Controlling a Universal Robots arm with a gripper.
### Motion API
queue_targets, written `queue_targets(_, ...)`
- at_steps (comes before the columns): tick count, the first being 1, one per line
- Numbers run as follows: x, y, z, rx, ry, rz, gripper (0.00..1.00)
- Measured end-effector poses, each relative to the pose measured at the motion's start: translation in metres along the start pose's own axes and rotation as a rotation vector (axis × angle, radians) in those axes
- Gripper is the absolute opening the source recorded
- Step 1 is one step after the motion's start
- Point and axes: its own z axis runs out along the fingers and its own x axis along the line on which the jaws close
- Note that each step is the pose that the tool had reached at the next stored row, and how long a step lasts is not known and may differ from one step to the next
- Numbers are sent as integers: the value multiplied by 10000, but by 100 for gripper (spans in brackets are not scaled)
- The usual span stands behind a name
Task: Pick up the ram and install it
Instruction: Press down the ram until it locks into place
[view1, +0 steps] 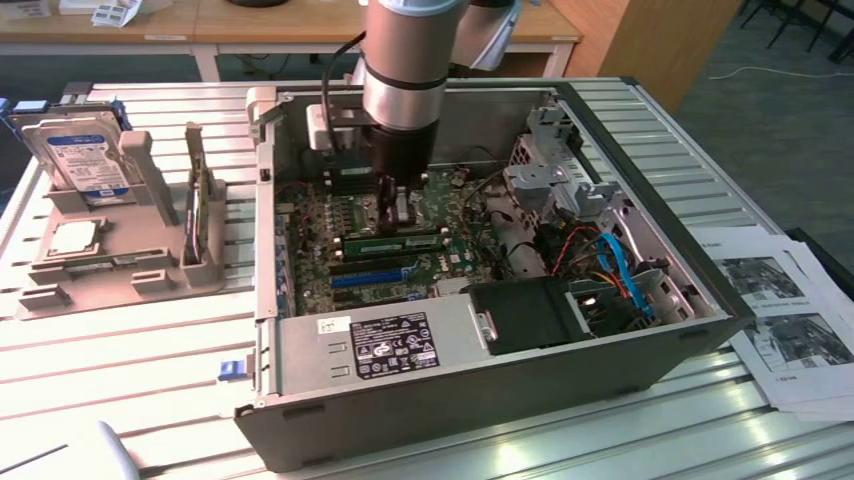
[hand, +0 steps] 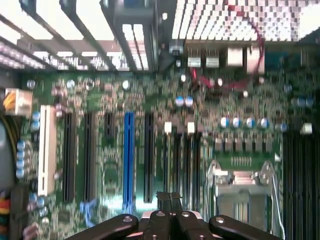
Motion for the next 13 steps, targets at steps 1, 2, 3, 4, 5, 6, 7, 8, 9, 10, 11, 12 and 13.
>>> queue_targets(1,0,45,2,10,0,1,10)
queue_targets(2,1,74,3,19,-1,1,10)
queue_targets(3,0,80,4,21,-1,2,10)
queue_targets(4,0,80,3,21,0,1,10)
queue_targets(5,0,80,4,22,-1,1,10)
queue_targets(6,1,80,8,23,-3,-1,10)
queue_targets(7,1,80,16,21,0,-2,10)
queue_targets(8,1,80,29,22,0,-2,10)
queue_targets(9,1,81,43,23,0,0,10)
queue_targets(10,0,80,58,24,0,0,10)
queue_targets(11,0,80,72,24,0,0,10)
queue_targets(12,0,79,81,24,0,0,10)
queue_targets(13,1,79,82,24,1,0,10)
